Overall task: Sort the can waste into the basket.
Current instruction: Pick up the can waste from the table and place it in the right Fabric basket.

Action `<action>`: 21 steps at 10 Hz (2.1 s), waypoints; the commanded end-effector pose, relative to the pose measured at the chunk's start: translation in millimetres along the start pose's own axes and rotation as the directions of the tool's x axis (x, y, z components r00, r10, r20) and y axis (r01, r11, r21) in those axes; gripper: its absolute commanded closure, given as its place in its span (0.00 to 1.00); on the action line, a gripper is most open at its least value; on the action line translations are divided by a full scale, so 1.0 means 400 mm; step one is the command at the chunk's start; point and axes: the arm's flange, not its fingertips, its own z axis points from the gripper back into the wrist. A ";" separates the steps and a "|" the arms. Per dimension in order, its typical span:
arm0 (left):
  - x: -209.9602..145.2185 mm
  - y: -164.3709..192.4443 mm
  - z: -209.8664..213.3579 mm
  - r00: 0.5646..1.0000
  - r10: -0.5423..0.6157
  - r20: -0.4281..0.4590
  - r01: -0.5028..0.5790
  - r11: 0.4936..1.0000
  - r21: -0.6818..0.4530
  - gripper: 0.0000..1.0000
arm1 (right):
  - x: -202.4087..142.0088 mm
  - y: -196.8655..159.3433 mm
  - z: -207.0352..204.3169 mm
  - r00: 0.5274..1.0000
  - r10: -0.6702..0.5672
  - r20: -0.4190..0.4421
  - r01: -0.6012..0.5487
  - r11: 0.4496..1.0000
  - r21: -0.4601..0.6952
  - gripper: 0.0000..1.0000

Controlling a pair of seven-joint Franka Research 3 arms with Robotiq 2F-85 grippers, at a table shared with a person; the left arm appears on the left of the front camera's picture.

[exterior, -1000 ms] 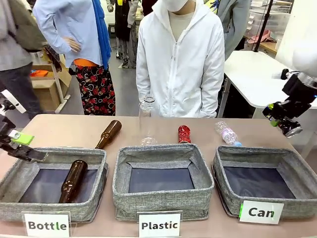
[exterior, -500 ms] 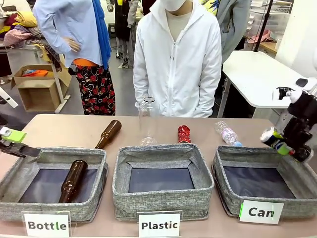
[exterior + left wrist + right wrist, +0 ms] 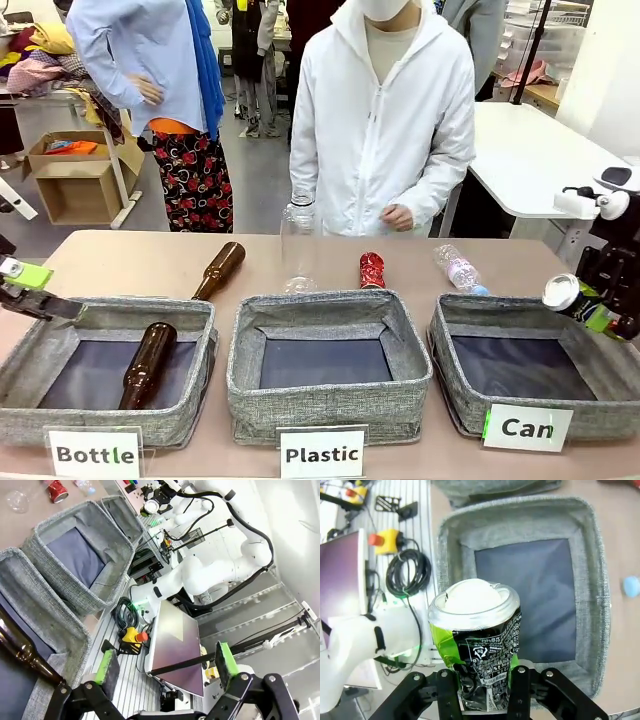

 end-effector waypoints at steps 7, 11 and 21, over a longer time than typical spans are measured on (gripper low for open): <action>-0.005 -0.008 0.002 1.000 0.007 0.002 -0.007 1.000 -0.007 0.00 | 0.006 -0.048 0.014 1.000 0.007 0.022 -0.007 1.000 -0.001 0.00; -0.005 -0.008 0.002 1.000 0.007 0.002 -0.007 1.000 -0.007 0.00 | 0.008 -0.058 0.017 0.998 -0.034 0.044 0.034 0.999 0.001 0.00; -0.005 -0.008 0.002 1.000 0.007 0.002 -0.007 1.000 -0.007 0.00 | -0.160 -0.166 0.172 -0.272 -0.900 0.341 0.185 0.298 0.936 0.00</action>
